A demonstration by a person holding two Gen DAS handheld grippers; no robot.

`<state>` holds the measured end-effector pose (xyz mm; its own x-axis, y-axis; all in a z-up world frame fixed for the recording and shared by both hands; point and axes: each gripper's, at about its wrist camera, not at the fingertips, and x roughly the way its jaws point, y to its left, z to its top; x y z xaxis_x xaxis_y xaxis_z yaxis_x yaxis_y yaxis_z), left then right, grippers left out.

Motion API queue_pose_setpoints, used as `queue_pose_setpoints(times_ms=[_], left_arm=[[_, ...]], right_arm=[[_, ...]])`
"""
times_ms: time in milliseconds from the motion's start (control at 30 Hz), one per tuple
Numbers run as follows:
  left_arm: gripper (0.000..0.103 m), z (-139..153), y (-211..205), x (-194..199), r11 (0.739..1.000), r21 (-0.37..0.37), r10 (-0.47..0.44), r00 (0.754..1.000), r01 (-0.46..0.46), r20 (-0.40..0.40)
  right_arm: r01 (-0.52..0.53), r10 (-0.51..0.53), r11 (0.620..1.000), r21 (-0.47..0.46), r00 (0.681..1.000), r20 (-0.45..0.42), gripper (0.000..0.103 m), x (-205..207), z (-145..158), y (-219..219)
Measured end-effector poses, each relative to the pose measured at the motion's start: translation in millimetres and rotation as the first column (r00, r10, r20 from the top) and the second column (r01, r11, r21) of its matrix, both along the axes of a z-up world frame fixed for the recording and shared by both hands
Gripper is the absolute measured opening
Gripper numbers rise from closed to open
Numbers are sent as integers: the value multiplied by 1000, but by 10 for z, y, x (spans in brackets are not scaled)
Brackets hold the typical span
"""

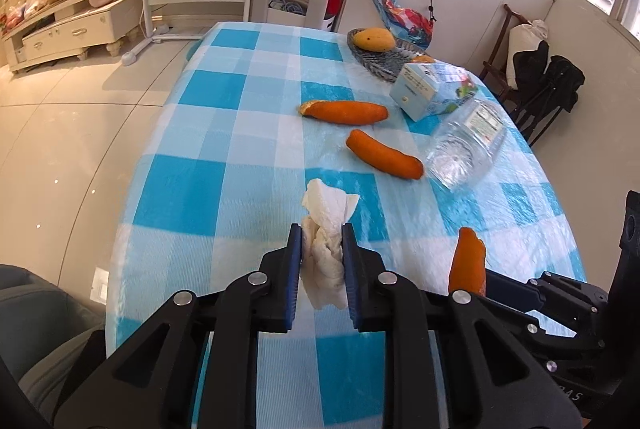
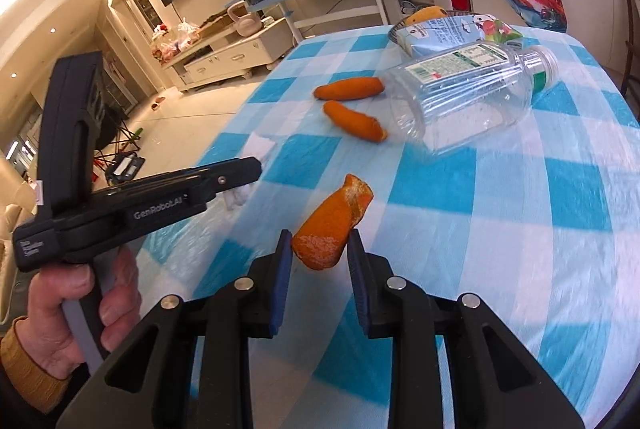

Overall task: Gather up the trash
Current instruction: 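Carry tissue and carrot piece over the bucket and open both tools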

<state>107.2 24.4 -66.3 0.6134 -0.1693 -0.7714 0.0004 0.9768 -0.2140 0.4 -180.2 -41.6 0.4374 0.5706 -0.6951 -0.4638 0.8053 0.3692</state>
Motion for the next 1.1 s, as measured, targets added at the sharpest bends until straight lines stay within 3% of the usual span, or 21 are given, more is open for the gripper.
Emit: queue_pose_setpoints(times_ms=[267, 600, 967, 1033, 1100], left_arm=[[19, 92, 10, -382, 1000, 13, -14, 1000, 13, 28], [19, 132, 12, -1029, 999, 34, -19, 998, 17, 54], [19, 106, -81, -1573, 996, 80, -54, 997, 49, 55], [19, 89, -98, -1619, 996, 76, -58, 997, 55, 44], [19, 50, -113, -1657, 997, 56, -60, 998, 59, 22]], right_arm=[[-45, 45, 998, 33, 999, -3, 28, -564, 63, 28], [-138, 135, 990, -42, 989, -62, 29, -1257, -102, 105], [-167, 152, 979, -116, 980, -128, 30, -1544, -335, 157], [-159, 139, 975, -152, 981, -135, 43, -1553, -383, 161], [-141, 119, 972, -187, 985, -121, 48, -1542, -416, 154]])
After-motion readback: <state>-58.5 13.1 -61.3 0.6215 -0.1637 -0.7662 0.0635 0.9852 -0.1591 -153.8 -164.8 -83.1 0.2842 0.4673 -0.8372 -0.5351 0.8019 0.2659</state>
